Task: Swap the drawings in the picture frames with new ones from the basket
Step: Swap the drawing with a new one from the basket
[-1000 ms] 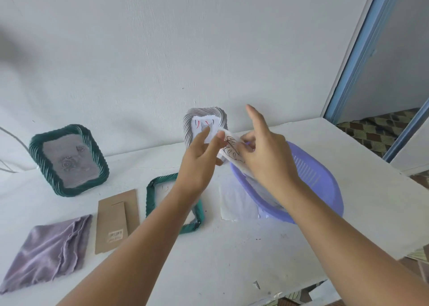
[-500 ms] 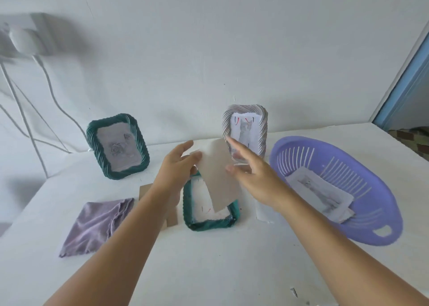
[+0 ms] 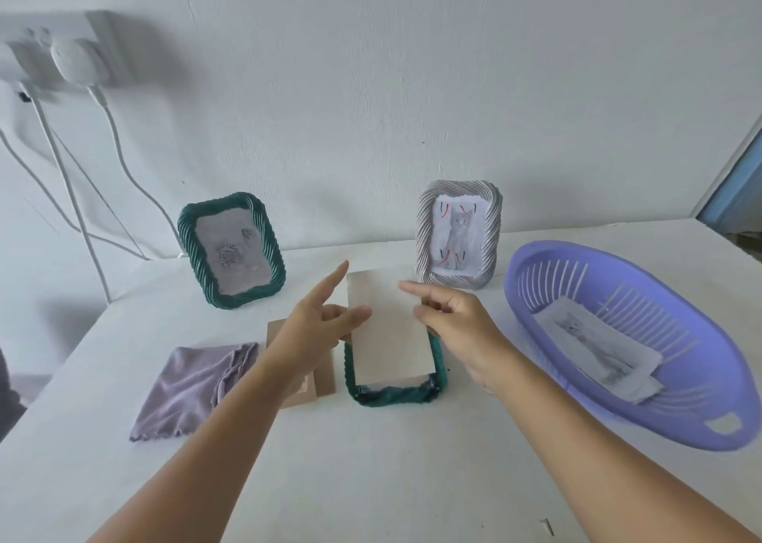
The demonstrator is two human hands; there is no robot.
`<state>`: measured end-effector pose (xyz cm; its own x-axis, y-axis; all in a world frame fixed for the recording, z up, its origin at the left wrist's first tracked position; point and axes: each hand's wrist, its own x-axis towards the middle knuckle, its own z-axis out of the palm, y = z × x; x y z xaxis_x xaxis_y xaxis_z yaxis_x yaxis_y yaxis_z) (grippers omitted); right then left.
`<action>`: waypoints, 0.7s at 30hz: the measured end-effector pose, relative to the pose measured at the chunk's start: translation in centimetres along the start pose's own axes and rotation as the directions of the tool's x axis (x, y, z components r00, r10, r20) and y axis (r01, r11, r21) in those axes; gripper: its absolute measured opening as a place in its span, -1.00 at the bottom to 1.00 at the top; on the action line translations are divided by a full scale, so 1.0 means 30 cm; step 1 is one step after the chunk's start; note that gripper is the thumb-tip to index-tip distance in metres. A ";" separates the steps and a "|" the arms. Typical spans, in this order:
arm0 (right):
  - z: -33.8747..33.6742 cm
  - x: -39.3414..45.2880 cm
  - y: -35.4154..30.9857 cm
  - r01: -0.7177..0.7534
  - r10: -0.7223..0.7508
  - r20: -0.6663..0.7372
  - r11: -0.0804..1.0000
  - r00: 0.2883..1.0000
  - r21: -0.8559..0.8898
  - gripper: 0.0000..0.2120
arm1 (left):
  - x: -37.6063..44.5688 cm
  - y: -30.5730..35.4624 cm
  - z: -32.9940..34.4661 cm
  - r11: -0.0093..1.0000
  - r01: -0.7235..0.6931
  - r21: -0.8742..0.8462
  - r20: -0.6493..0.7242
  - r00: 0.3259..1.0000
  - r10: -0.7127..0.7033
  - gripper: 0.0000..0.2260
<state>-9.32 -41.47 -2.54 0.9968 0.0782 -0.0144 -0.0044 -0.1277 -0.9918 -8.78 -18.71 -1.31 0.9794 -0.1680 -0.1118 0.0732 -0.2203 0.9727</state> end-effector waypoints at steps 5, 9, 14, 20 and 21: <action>-0.002 0.002 0.009 0.012 -0.011 0.021 0.999 1.000 -0.042 -0.67 | 0.015 -0.050 0.015 0.988 -0.038 0.149 -0.039 0.998 0.044 -0.40; 0.003 -0.002 0.042 0.024 -0.017 0.040 0.986 0.999 -0.165 -0.60 | 0.024 -0.082 0.025 0.955 -0.049 0.292 -0.047 0.997 0.066 -0.42; 0.003 0.003 0.064 0.018 -0.022 -0.013 0.972 1.000 -0.232 -0.60 | 0.019 -0.117 0.035 0.903 -0.069 0.423 0.010 0.997 0.072 -0.41; -0.001 0.002 0.056 0.066 -0.055 0.039 0.910 0.998 -0.409 -0.55 | 0.022 -0.122 0.042 0.837 -0.089 0.539 -0.067 0.987 0.148 -0.59; -0.001 0.002 0.054 0.072 -0.059 0.042 0.896 0.997 -0.438 -0.55 | 0.020 -0.120 0.045 0.828 -0.087 0.553 -0.070 0.986 0.150 -0.59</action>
<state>-9.26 -41.70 -4.14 0.9911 0.1272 0.0391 0.1024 -0.5418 -0.8342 -8.71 -19.32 -5.14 0.9901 -0.1311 0.0501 -0.1282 -0.6998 0.7027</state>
